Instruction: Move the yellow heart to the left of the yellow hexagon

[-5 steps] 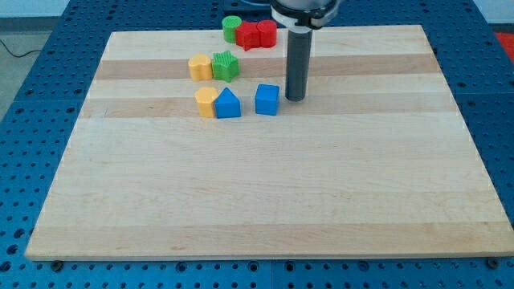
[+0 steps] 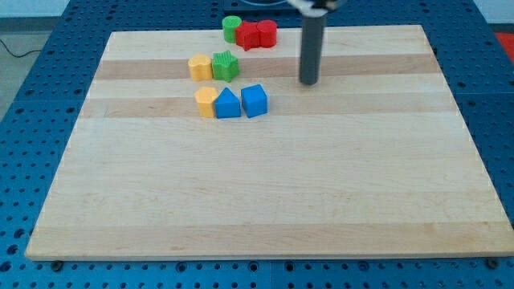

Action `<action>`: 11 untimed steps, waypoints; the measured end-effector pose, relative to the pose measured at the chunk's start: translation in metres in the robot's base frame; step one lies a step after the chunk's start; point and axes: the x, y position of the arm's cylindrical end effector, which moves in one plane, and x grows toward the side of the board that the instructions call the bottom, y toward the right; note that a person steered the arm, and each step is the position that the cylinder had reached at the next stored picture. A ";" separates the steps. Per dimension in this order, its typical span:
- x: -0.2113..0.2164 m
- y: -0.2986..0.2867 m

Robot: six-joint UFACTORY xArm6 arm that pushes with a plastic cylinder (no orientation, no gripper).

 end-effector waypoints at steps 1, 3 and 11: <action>-0.049 0.004; -0.077 -0.043; 0.013 -0.259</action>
